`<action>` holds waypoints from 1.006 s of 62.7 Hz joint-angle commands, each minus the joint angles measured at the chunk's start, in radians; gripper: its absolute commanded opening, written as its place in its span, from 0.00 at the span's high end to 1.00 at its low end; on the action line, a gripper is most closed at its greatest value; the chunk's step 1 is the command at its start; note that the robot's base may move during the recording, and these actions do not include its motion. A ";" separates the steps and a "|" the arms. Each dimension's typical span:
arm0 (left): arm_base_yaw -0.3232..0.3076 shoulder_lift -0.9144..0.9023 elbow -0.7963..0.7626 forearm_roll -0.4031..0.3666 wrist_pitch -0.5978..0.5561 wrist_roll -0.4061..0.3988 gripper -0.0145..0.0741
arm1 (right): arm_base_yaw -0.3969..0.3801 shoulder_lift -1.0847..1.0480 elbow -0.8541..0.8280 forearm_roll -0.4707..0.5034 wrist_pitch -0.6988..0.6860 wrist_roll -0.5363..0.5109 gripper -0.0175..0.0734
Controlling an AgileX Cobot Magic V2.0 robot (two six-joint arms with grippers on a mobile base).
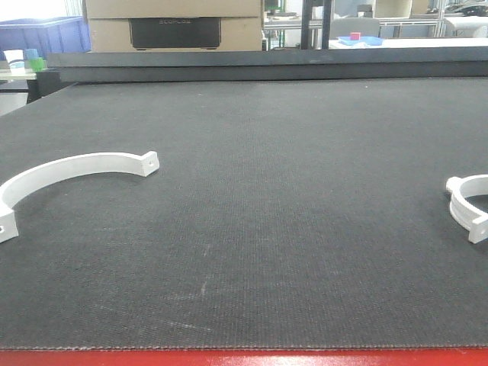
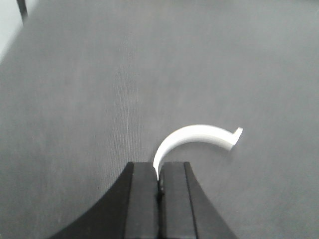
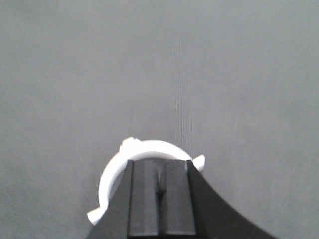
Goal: Grab PVC pipe and place in blue bin
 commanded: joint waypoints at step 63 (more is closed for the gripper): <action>0.003 0.070 -0.009 -0.123 0.014 -0.002 0.96 | 0.164 0.727 -0.446 -0.020 0.310 0.328 0.90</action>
